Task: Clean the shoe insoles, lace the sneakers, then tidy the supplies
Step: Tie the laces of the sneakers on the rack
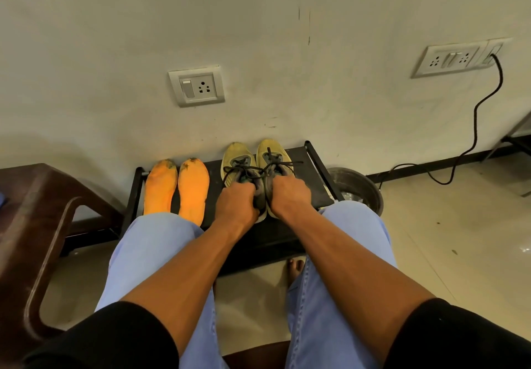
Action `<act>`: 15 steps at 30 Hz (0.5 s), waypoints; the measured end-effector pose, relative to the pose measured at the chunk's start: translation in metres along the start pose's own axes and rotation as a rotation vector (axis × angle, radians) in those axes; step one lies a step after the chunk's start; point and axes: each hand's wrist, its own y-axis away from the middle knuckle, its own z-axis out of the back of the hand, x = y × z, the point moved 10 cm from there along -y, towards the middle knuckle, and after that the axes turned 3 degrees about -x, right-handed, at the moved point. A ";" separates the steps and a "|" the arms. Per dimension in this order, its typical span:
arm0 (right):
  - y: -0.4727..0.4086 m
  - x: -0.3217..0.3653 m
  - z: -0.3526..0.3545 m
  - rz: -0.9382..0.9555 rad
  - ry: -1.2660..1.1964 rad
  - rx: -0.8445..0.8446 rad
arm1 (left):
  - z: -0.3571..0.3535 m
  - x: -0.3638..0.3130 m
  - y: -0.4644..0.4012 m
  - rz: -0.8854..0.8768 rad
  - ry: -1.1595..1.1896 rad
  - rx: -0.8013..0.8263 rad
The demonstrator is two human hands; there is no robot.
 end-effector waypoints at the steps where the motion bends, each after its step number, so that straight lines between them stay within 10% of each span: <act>1: 0.000 0.000 -0.001 0.003 0.003 0.002 | 0.000 0.000 0.000 0.002 -0.002 0.002; 15: 0.004 -0.002 0.019 0.029 -0.020 -0.068 | 0.022 -0.004 -0.001 0.012 -0.141 0.036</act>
